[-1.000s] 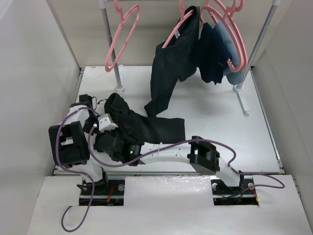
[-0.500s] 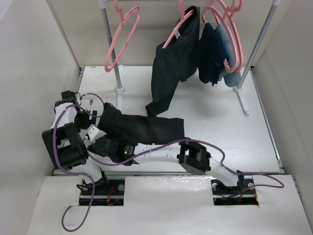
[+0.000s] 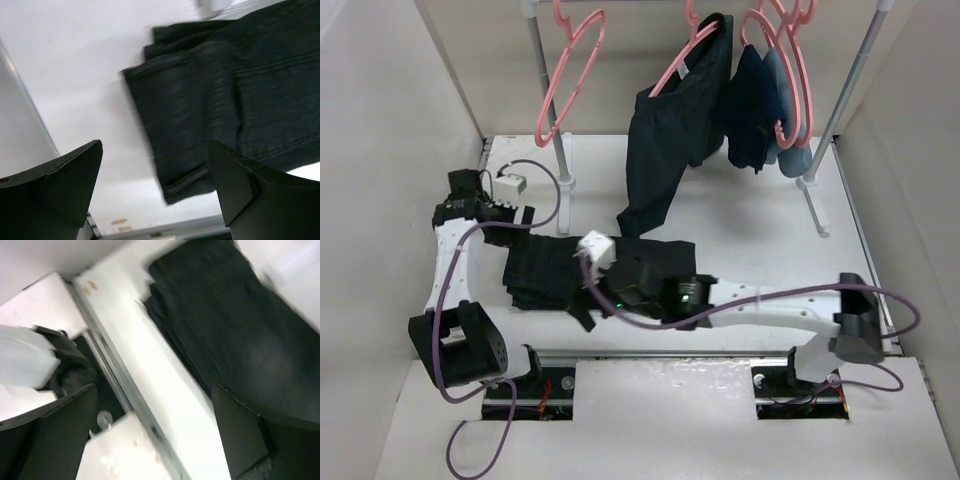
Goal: Place the trousers on the hanger
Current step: Fold the trousers at the center of the board, then pick up the hanger from the clothesline.
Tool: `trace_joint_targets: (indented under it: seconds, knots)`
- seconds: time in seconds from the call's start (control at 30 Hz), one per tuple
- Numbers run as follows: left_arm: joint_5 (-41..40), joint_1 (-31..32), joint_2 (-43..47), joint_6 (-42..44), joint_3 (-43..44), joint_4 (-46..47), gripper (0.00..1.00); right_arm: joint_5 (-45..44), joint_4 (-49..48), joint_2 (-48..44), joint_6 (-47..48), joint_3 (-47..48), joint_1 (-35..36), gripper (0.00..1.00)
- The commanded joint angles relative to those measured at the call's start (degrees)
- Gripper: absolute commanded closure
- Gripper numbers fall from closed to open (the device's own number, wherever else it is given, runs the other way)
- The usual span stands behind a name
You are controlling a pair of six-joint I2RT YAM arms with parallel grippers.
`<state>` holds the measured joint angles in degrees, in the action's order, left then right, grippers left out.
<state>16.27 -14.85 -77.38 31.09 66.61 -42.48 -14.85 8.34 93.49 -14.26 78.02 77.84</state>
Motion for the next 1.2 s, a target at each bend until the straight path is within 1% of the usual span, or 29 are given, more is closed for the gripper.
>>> trace_joint_targets:
  seconds: [0.0,0.03,0.07,0.1,0.13,0.17,0.2,0.23,0.27,0.3,0.33,0.37,0.43,0.47,0.5,0.6,0.67,0.73,0.77,0.8,0.83,0.9,0.93,0.97,1.03,1.07,1.1,1.13,1.17]
  knots:
    - [-0.9,5.5,1.6,1.4,-5.2,-1.1,0.16,-0.8,2.2,-5.2,-17.9,-11.4,-6.0,0.00]
    - [-2.3,6.9,1.6,0.7,-6.9,0.9,0.16,-3.2,2.2,-7.4,-21.4,-14.5,-9.4,0.01]
    - [-3.5,9.2,1.6,-0.7,-8.5,1.7,0.16,-3.9,2.7,-11.6,-24.6,-20.2,-11.6,0.03]
    - [-4.8,10.1,1.6,-1.6,-10.9,2.5,0.16,-3.9,2.7,-13.4,-29.5,-22.6,-13.8,0.08]
    - [-8.2,10.8,1.6,-2.7,-11.8,4.2,0.16,-3.3,2.7,-14.8,-31.2,-24.6,-16.1,0.22]
    - [-10.4,11.3,1.6,-3.7,-12.7,5.4,0.17,-3.3,2.7,-15.8,-32.3,-27.2,-20.4,0.29]
    - [-13.3,12.1,1.1,-5.0,-13.7,6.7,0.17,-2.5,2.7,-15.8,-32.8,-28.0,-22.4,0.36]
    - [-20.9,12.6,0.2,-5.0,-16.4,8.3,0.17,-2.5,2.7,-15.8,-32.8,-28.5,-24.3,0.47]
    - [-24.6,12.7,-0.4,-5.0,-17.9,11.6,0.18,-1.0,2.7,-14.8,-32.8,-28.5,-27.9,0.55]
    - [-27.7,13.2,-2.3,-5.0,-19.3,12.9,0.18,0.0,2.0,-13.4,-32.8,-29.1,-29.7,0.63]
    - [-30.1,13.2,-3.4,-5.0,-20.6,14.1,0.18,1.1,2.0,-10.2,-32.8,-29.2,-31.7,0.70]
    - [-33.2,13.2,-4.3,-5.0,-23.1,16.4,0.19,2.5,1.3,-8.6,-32.8,-29.2,-33.3,0.81]
    - [-35.1,13.7,-5.5,-4.5,-25.6,19.3,0.19,2.5,1.3,-4.7,-33.5,-27.8,-36.7,0.85]
    - [-35.7,13.7,-5.5,-4.5,-28.0,20.8,0.19,3.1,1.3,-3.6,-34.2,-27.0,-37.8,0.89]
    - [-36.4,14.7,-6.0,-3.9,-29.1,23.3,0.19,4.6,1.3,-2.7,-34.9,-27.0,-40.4,0.91]
    - [-35.8,16.4,-6.0,-3.8,-30.4,24.2,0.19,7.5,1.3,-0.6,-37.1,-27.7,-43.7,0.96]
    - [-34.3,16.4,-3.2,-4.4,-29.1,23.1,0.19,7.6,1.3,-1.5,-35.8,-28.3,-43.7,0.96]
    - [-31.2,16.4,1.2,-4.4,-25.6,19.9,0.19,4.8,3.6,-3.1,-35.1,-28.3,-43.0,0.95]
    - [-29.4,16.4,6.9,-3.0,-23.8,18.2,0.19,4.0,6.1,-4.1,-34.5,-27.8,-43.0,0.93]
    - [-27.2,15.0,9.9,-1.9,-21.7,16.4,0.19,2.9,7.4,-6.5,-33.4,-26.9,-42.2,0.88]
    - [-22.7,14.1,12.4,-0.9,-16.7,12.6,0.19,1.2,8.7,-7.7,-32.7,-26.3,-41.6,0.78]
    - [-21.6,12.3,17.4,0.4,-11.4,9.9,0.19,-0.4,11.4,-11.6,-30.2,-24.7,-39.8,0.69]
    - [-21.6,11.6,18.4,0.4,-6.8,7.9,0.19,-1.8,12.0,-12.8,-29.3,-24.1,-38.4,0.61]
    - [-20.9,11.6,19.2,0.4,-4.4,7.0,0.21,-2.4,12.0,-13.9,-28.3,-24.1,-37.7,0.57]
    - [-18.2,11.6,21.7,-1.0,0.9,5.7,0.21,-2.9,13.6,-15.7,-26.1,-22.3,-36.5,0.50]
    - [-14.1,11.6,22.4,-3.4,6.7,5.2,0.21,-3.8,14.2,-15.7,-25.5,-21.8,-36.5,0.45]
    - [-11.5,11.6,23.1,-4.6,9.7,5.2,0.19,-4.7,14.7,-15.7,-25.5,-20.6,-35.1,0.42]
    - [-8.7,11.6,24.5,-5.7,12.6,5.2,0.15,-4.7,15.3,-15.7,-24.5,-20.0,-35.1,0.40]
    - [-3.0,11.6,25.2,-6.9,17.8,6.0,0.12,-4.7,16.1,-15.7,-23.6,-20.0,-34.6,0.36]
